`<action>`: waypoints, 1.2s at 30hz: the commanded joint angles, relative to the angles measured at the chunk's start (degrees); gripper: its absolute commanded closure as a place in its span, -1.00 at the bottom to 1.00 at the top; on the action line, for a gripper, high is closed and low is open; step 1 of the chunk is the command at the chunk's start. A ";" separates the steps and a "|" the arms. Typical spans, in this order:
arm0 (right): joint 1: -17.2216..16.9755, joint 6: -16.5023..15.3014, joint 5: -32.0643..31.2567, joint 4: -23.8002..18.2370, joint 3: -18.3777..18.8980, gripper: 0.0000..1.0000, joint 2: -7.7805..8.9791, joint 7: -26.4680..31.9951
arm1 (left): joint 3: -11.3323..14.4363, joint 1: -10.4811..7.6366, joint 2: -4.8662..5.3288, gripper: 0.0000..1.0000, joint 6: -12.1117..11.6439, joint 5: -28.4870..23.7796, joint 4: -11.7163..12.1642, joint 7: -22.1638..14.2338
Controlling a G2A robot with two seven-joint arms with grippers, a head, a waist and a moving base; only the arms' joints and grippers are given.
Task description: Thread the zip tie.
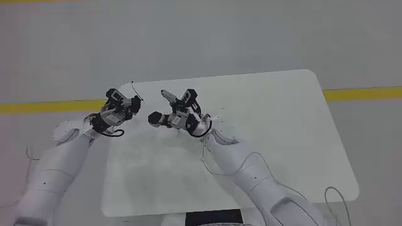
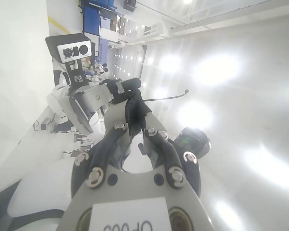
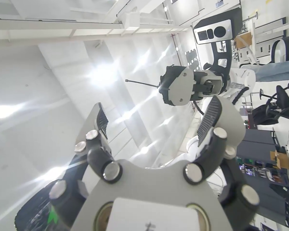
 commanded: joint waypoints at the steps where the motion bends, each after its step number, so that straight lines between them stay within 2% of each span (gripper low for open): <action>1: 0.23 0.12 0.59 0.44 -0.39 0.16 -0.12 0.00 | 0.00 0.00 0.00 1.00 0.00 0.00 0.00 0.00; 4: 0.64 0.20 1.78 1.36 -1.02 0.30 -0.38 0.23 | 0.00 0.00 0.00 1.00 0.00 0.00 0.00 0.00; 15: 2.59 -1.05 3.91 4.62 -2.85 0.48 -1.22 0.12 | 0.00 0.00 0.00 1.00 0.00 0.00 0.00 0.00; 23: 3.91 -1.75 4.82 6.79 -3.85 0.50 -1.81 -0.27 | 0.00 0.00 0.00 1.00 0.00 0.00 0.00 0.00; 28: 4.68 -2.18 5.41 7.99 -4.38 0.60 -2.20 -0.42 | 0.00 0.00 0.00 1.00 0.00 0.00 0.00 0.00; 36: 5.86 -3.23 6.11 9.80 -4.96 0.64 -2.81 -0.79 | 0.00 0.00 0.00 1.00 0.00 0.00 0.00 0.00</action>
